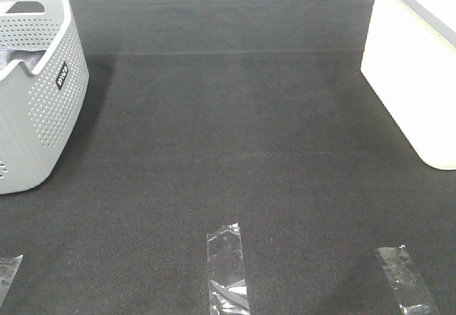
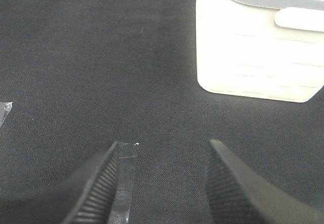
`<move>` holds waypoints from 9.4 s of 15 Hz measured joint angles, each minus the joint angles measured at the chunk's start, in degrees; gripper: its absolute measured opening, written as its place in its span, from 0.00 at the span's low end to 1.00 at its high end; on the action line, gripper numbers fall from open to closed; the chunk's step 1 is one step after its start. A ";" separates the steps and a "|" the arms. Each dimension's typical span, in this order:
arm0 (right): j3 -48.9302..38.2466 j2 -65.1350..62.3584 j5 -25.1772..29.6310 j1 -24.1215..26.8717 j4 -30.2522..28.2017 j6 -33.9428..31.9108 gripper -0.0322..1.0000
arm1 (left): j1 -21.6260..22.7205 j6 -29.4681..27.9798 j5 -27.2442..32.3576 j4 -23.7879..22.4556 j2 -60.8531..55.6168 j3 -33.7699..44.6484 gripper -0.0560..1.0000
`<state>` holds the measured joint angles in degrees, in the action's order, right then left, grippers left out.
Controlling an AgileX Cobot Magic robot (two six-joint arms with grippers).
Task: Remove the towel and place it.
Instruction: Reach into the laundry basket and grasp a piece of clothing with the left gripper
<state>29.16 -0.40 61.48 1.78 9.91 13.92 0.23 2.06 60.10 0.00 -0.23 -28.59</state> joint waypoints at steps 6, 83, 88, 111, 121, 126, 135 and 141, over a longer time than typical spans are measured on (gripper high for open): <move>0.00 0.00 0.00 0.00 0.00 0.00 0.51 | 0.00 -0.23 -8.88 -4.07 6.02 -1.55 0.50; 0.00 0.11 0.00 0.00 -0.11 0.00 0.51 | 5.04 -18.96 -1.38 -25.44 145.59 -105.31 0.41; 0.00 0.11 0.00 0.00 -0.17 0.00 0.51 | 4.01 -18.96 -1.03 -25.44 145.65 -108.00 0.05; 0.00 0.11 0.00 0.00 -1.20 0.00 0.51 | 4.58 -18.79 9.00 -14.73 144.21 -111.44 0.48; 0.00 0.11 0.00 0.00 -1.49 0.00 0.51 | 3.90 10.31 9.22 4.47 140.15 -111.44 0.48; 0.00 0.11 0.00 0.00 -1.89 0.00 0.51 | 3.32 4.93 9.22 -4.81 140.15 -111.44 0.53; 0.00 0.11 0.00 0.00 -4.64 0.00 0.51 | 3.32 -6.30 9.22 -7.68 140.15 -111.44 0.57; 0.00 0.11 0.00 0.00 -4.64 0.00 0.51 | 3.32 -8.77 9.34 -7.28 138.37 -108.80 0.54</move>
<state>29.16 -0.29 61.48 1.78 5.27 13.92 3.55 -6.70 69.44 -7.28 138.14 -137.40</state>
